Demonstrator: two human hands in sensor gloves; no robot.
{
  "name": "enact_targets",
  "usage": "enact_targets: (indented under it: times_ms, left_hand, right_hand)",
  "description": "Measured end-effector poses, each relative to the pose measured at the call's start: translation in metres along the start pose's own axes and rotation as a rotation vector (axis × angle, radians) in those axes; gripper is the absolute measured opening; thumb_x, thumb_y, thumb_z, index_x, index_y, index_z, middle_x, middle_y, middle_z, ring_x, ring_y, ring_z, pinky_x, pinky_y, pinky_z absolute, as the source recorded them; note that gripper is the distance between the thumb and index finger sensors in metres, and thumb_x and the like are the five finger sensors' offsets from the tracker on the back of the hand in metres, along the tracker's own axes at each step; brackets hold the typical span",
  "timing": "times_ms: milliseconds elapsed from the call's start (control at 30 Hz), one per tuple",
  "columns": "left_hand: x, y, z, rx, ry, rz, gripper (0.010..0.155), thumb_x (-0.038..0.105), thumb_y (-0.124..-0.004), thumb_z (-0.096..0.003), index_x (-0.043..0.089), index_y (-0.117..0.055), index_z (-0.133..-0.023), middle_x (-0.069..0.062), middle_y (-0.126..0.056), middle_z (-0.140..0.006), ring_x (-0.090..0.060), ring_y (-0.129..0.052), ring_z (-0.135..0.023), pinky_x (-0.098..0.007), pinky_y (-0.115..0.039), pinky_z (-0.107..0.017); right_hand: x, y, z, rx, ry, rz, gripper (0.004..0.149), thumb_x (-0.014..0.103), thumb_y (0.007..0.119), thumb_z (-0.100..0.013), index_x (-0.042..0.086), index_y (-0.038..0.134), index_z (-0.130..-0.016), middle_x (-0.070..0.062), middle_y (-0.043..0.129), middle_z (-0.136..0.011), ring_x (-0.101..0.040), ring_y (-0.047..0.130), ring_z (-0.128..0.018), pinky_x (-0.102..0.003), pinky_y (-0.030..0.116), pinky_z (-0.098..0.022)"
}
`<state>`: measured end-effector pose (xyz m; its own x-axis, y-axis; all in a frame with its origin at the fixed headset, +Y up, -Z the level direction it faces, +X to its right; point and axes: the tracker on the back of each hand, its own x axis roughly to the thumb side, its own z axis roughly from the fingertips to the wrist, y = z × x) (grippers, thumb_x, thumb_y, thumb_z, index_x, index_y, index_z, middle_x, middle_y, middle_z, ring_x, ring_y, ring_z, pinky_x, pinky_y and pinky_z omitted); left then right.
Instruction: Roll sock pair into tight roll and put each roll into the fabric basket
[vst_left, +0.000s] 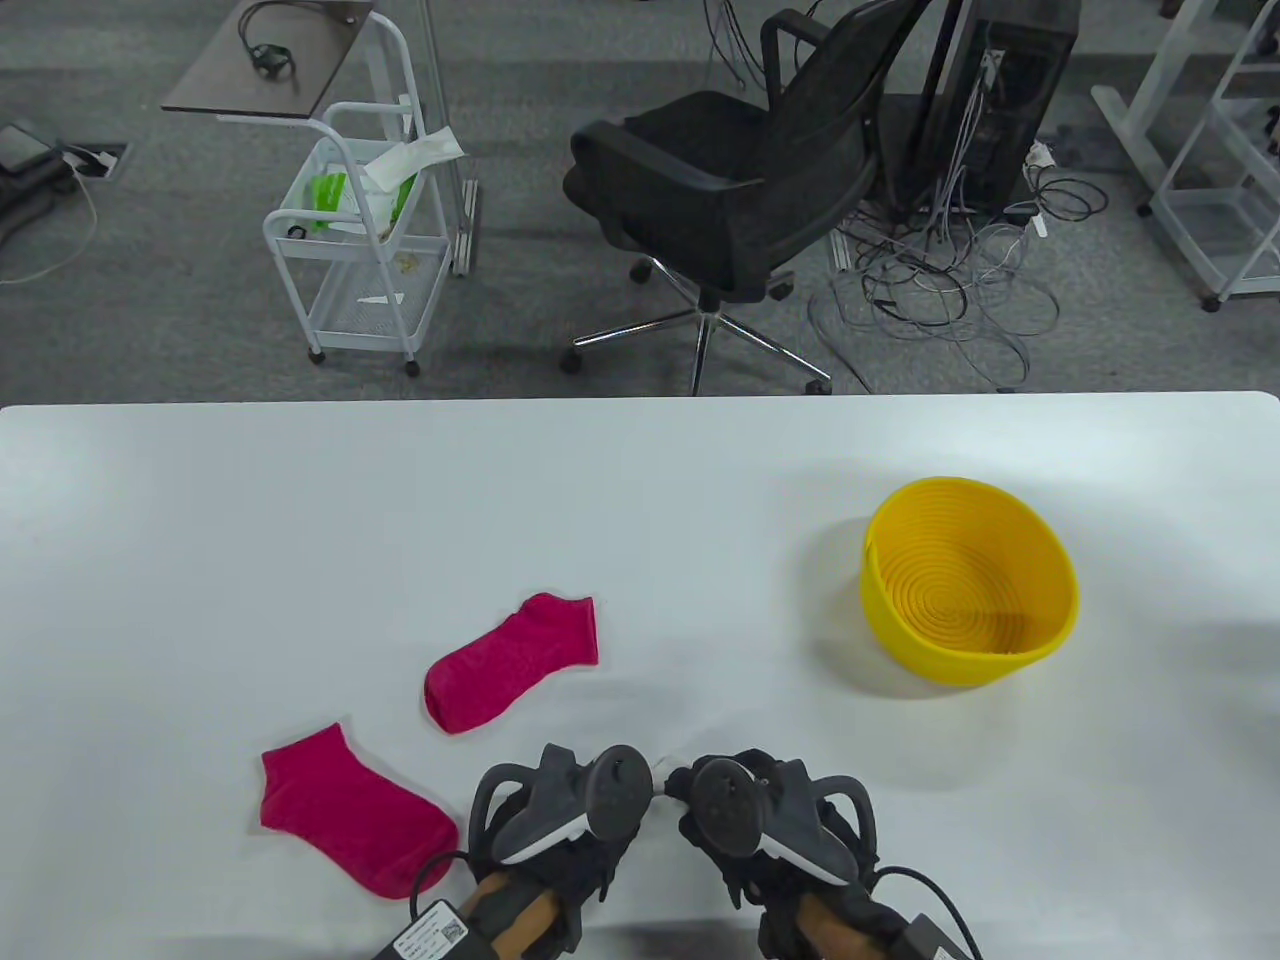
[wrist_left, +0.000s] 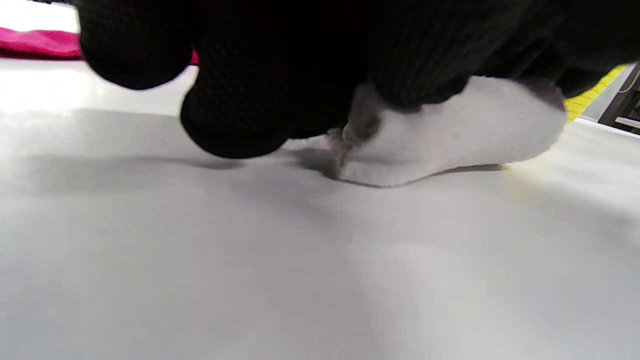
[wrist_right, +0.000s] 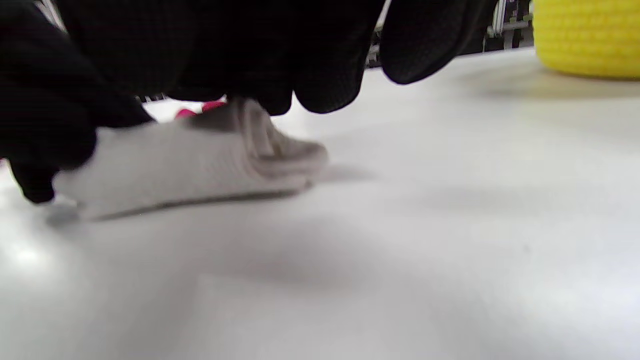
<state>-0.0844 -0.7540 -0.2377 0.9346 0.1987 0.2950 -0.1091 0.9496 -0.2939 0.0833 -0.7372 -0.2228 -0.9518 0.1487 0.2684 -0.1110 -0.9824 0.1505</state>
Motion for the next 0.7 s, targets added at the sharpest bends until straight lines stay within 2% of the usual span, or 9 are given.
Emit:
enact_targets:
  times_ms: [67,133,367,433,567,700]
  left_hand:
    - [-0.001,0.000,0.000,-0.010,0.000,0.004,0.047,0.039,-0.081,-0.0377,0.022,-0.092,-0.080,-0.006,-0.098,-0.069,-0.022,-0.103,-0.047,-0.048,-0.080,-0.046]
    - [-0.001,0.000,0.000,-0.016,-0.002,0.006,0.047,0.040,-0.080,-0.0379,0.022,-0.092,-0.079,-0.006,-0.098,-0.069,-0.022,-0.103,-0.047,-0.048,-0.080,-0.045]
    - [-0.004,-0.001,0.000,-0.013,0.009,0.072,0.049,0.043,-0.077,-0.0386,0.022,-0.092,-0.080,-0.006,-0.098,-0.069,-0.023,-0.103,-0.047,-0.048,-0.080,-0.045]
    - [-0.006,0.002,0.002,-0.004,0.022,0.103,0.050,0.044,-0.076,-0.0387,0.023,-0.090,-0.082,-0.007,-0.096,-0.073,-0.024,-0.102,-0.050,-0.049,-0.079,-0.047]
    - [-0.008,0.014,0.008,0.078,0.012,0.136,0.054,0.047,-0.078,-0.0377,0.028,-0.085,-0.088,-0.007,-0.092,-0.081,-0.024,-0.100,-0.055,-0.049,-0.077,-0.049]
    - [-0.006,0.016,0.011,0.079,-0.014,0.142,0.051,0.046,-0.078,-0.0377,0.032,-0.088,-0.086,-0.006,-0.090,-0.084,-0.025,-0.099,-0.059,-0.049,-0.076,-0.051]
  right_hand:
    - [0.004,-0.007,0.004,-0.056,-0.033,0.002,0.046,0.052,0.079,-0.038,0.044,0.080,-0.083,0.017,0.084,-0.093,-0.014,0.084,-0.089,-0.049,0.070,-0.067]
    - [0.007,-0.008,0.007,-0.060,-0.056,0.005,0.044,0.051,0.081,-0.038,0.044,0.083,-0.081,0.018,0.087,-0.091,-0.014,0.085,-0.089,-0.049,0.070,-0.067]
    - [0.004,0.005,0.001,0.072,-0.025,0.051,0.046,0.051,0.081,-0.038,0.044,0.080,-0.083,0.017,0.081,-0.096,-0.016,0.082,-0.091,-0.051,0.069,-0.067]
    - [0.001,0.006,-0.001,0.088,0.000,0.028,0.047,0.050,0.081,-0.038,0.044,0.078,-0.085,0.016,0.080,-0.097,-0.017,0.081,-0.092,-0.051,0.069,-0.067]
    - [-0.002,0.009,-0.003,0.093,0.031,0.028,0.050,0.050,0.082,-0.038,0.043,0.075,-0.087,0.016,0.078,-0.099,-0.018,0.081,-0.092,-0.052,0.069,-0.067]
    - [-0.003,0.014,-0.006,0.104,0.061,0.040,0.054,0.049,0.081,-0.039,0.042,0.068,-0.091,0.015,0.075,-0.101,-0.018,0.080,-0.093,-0.051,0.069,-0.067]
